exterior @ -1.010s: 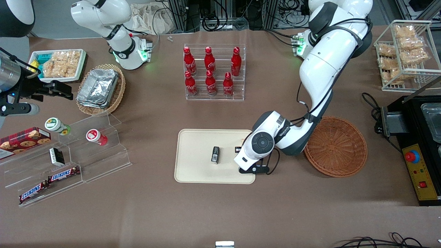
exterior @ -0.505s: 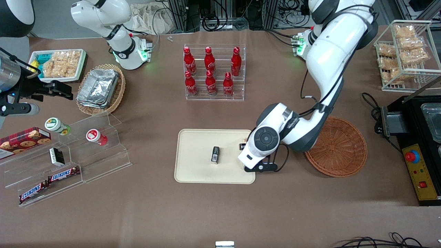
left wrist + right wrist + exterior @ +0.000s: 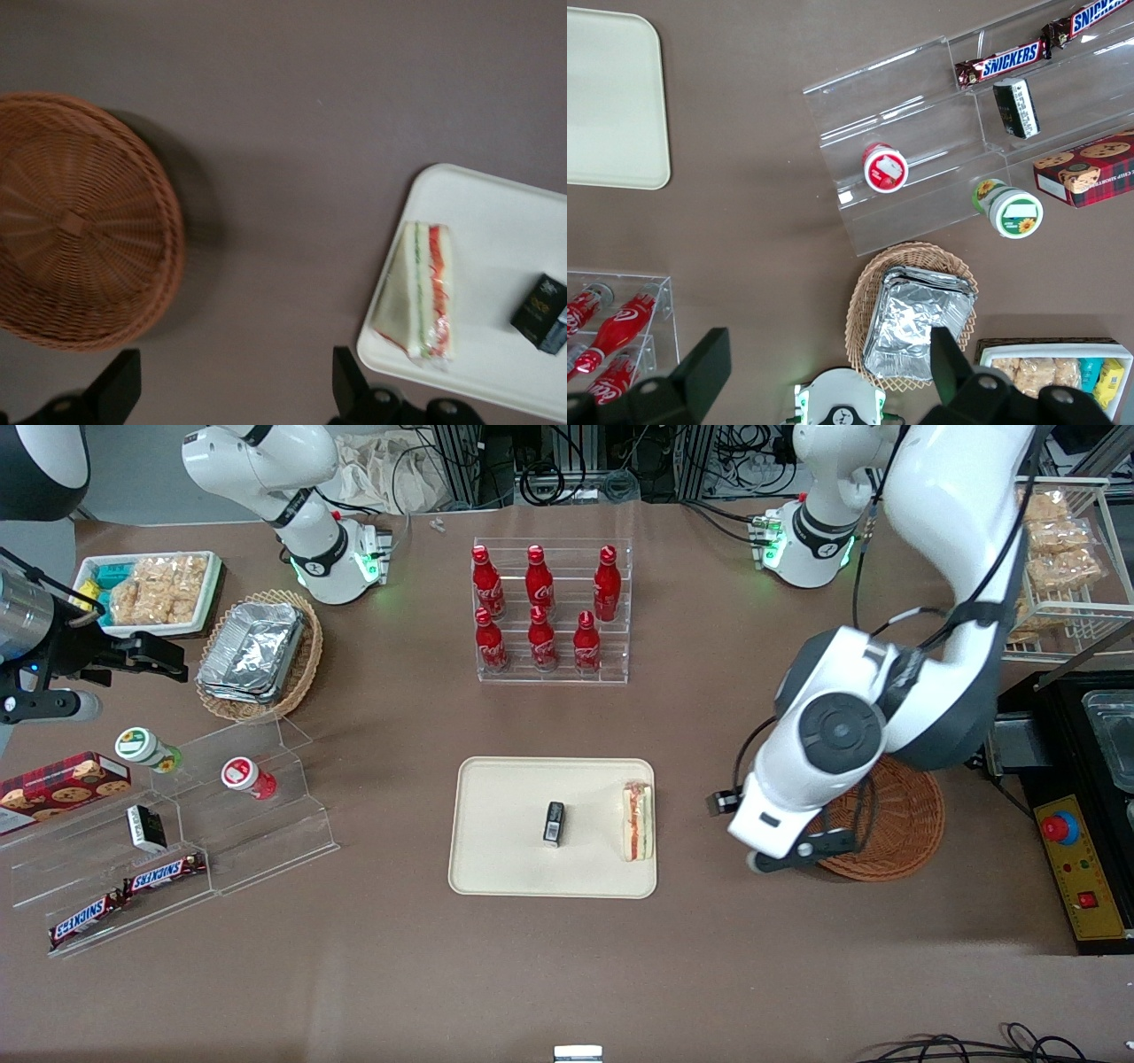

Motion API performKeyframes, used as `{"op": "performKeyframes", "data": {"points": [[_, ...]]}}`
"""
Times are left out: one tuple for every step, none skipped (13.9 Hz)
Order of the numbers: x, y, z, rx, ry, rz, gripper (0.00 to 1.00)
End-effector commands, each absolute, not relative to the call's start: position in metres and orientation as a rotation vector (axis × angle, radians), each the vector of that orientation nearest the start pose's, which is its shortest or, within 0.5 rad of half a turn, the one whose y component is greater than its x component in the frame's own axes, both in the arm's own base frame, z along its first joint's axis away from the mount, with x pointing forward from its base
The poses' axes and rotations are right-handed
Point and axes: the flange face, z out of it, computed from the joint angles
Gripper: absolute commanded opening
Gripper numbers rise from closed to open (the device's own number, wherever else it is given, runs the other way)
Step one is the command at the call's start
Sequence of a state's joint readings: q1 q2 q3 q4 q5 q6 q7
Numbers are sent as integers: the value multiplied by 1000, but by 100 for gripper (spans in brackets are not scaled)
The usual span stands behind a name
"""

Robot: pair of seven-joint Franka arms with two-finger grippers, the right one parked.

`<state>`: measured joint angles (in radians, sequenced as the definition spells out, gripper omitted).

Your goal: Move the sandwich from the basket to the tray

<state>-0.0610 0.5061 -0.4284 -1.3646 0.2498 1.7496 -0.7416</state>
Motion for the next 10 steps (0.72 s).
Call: {"op": "performKeyframes", "data": {"points": [[614, -204, 474, -3002, -425, 28, 94], [609, -189, 487, -3016, -444, 24, 94], [604, -171, 496, -3026, -431, 29, 94], [597, -151, 504, -3039, -395, 35, 94], [588, -134, 512, -3062, -349, 47, 94], [580, -113, 523, -3091, -316, 46, 94], [575, -91, 532, -3120, -287, 45, 95], [572, -73, 539, -3133, -237, 53, 98], [571, -59, 543, -3133, -184, 74, 99], [571, -46, 545, -3131, -142, 85, 99]]}}
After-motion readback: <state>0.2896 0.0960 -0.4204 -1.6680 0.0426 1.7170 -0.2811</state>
